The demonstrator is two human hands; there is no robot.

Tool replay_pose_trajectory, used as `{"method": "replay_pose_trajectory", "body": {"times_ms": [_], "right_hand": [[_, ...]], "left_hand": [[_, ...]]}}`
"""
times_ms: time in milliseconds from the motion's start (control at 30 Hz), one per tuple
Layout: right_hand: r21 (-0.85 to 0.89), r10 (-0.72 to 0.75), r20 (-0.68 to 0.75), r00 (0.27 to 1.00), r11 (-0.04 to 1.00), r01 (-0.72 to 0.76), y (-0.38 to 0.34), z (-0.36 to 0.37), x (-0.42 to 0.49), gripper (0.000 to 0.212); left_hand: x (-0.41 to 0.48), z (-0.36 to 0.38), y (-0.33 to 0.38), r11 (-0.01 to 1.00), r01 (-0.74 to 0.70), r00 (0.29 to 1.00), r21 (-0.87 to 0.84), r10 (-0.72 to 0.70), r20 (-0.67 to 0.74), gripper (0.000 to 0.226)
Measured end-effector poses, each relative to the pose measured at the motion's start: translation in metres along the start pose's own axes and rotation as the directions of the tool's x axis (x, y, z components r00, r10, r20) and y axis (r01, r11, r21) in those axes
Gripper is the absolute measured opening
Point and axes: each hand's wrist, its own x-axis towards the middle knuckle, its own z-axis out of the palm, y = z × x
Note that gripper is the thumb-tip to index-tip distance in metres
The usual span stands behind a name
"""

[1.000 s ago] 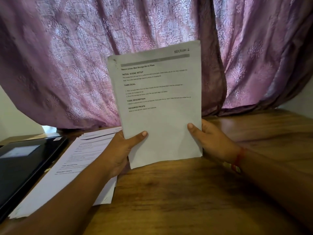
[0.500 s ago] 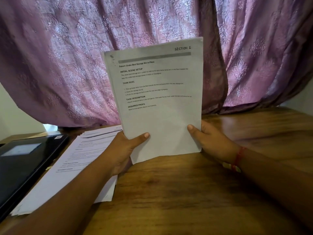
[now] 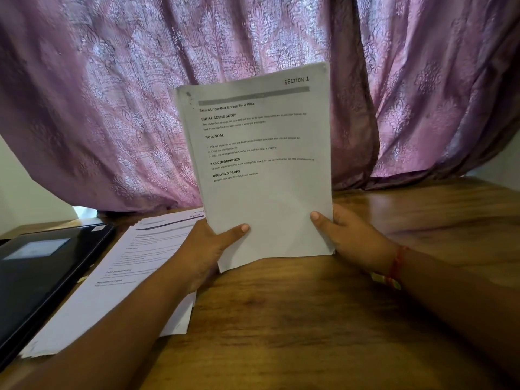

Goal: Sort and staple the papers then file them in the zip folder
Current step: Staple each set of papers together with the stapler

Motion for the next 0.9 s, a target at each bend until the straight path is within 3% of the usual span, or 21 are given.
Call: {"method": "replay_pose_trajectory", "body": {"times_ms": [67,200,267,367,500,567,700,900], "right_hand": [[-0.001,-0.002,0.000,1.000,1.000,0.002,-0.002,-0.001,0.000,0.041],[-0.077,0.037,0.041,0.998,0.997,-0.033,0.001,-0.003,-0.002,0.039],[-0.073,0.040,0.049,0.998,0.997,-0.036,-0.001,-0.003,-0.003,0.036],[0.085,0.040,0.038,0.998,0.995,-0.043,-0.005,-0.004,-0.004,0.033],[0.331,0.068,0.098,0.993,0.939,-0.097,-0.007,-0.001,-0.006,0.033],[0.370,0.082,0.098,0.992,0.922,-0.112,-0.007,0.001,-0.007,0.034],[0.309,0.042,0.047,0.998,0.950,-0.054,-0.011,0.001,-0.004,0.036],[-0.011,0.012,0.048,0.999,1.000,-0.011,-0.011,-0.003,-0.006,0.036]], "left_hand": [[0.000,-0.001,0.001,1.000,-0.021,1.000,-0.001,0.021,-0.001,0.039],[-0.003,-0.001,-0.001,0.999,0.030,0.997,0.044,-0.033,0.065,0.063],[-0.002,-0.002,-0.001,0.999,0.033,0.997,0.042,-0.036,0.064,0.061],[-0.001,-0.002,0.003,0.999,0.025,0.998,-0.031,-0.023,0.060,0.040],[-0.004,-0.001,0.006,0.997,0.041,0.993,-0.063,-0.034,0.117,0.041],[-0.005,0.001,0.006,0.997,0.043,0.992,-0.068,-0.034,0.121,0.040],[-0.001,-0.002,0.006,0.998,0.004,0.996,-0.070,0.002,0.084,0.040],[-0.001,-0.008,0.002,0.998,0.050,0.990,0.043,-0.055,0.127,0.056]]}}
